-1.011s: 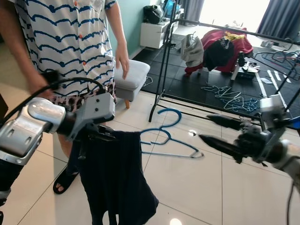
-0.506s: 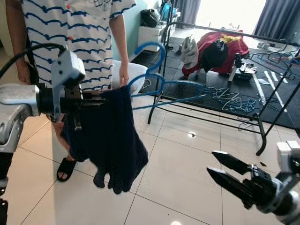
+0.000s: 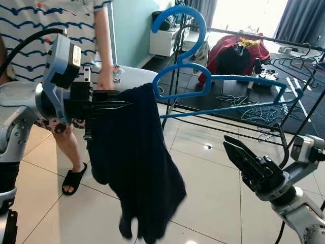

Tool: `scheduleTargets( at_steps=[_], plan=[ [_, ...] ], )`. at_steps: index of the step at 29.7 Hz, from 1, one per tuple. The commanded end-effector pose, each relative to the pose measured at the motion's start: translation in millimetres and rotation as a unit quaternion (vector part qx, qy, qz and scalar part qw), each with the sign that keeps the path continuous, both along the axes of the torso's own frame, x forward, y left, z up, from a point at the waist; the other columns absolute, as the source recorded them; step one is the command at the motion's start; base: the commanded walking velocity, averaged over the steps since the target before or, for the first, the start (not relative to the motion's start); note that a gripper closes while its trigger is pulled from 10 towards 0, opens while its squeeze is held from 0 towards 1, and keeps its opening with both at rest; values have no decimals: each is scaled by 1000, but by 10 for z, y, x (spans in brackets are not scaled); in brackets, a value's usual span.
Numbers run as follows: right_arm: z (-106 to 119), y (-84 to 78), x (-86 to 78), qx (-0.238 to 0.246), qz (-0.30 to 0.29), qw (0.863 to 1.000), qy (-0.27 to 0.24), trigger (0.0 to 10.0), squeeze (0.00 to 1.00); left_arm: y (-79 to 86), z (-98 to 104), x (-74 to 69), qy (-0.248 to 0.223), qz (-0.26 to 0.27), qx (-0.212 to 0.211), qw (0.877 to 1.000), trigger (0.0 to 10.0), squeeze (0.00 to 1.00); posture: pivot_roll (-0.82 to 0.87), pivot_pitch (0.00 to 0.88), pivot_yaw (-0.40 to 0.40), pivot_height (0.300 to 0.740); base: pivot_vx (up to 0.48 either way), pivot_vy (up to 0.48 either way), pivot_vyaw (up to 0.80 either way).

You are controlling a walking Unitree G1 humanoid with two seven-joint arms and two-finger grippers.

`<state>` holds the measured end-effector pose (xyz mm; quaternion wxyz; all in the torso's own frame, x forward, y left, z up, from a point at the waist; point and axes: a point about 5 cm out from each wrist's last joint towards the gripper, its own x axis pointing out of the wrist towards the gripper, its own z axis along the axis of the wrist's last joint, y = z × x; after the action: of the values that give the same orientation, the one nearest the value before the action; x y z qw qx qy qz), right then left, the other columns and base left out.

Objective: Hang hanger

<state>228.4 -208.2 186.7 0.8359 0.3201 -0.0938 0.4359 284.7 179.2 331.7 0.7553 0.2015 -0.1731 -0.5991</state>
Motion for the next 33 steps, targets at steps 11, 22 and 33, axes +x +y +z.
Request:
scheduleTargets(
  at_steps=[11, 22, 33],
  plan=[
    [50, 404, 172, -22, 89, 996, -20, 10000, 0, -283, 124, -146, -25, -87, -8, 996, 10000, 0, 29, 0, -45, 740, 0, 0, 0],
    [40, 552, 290, -82, 105, 991, -26, 10000, 0, -413, 194, -269, -30, -110, -7, 993, 10000, 0, 32, 0, -39, 740, 0, 0, 0],
    [25, 673, 337, -100, 120, 987, -33, 10000, 0, -494, 237, -357, -29, -123, -10, 992, 10000, 0, 35, 0, -37, 740, 0, 0, 0]
  ],
)
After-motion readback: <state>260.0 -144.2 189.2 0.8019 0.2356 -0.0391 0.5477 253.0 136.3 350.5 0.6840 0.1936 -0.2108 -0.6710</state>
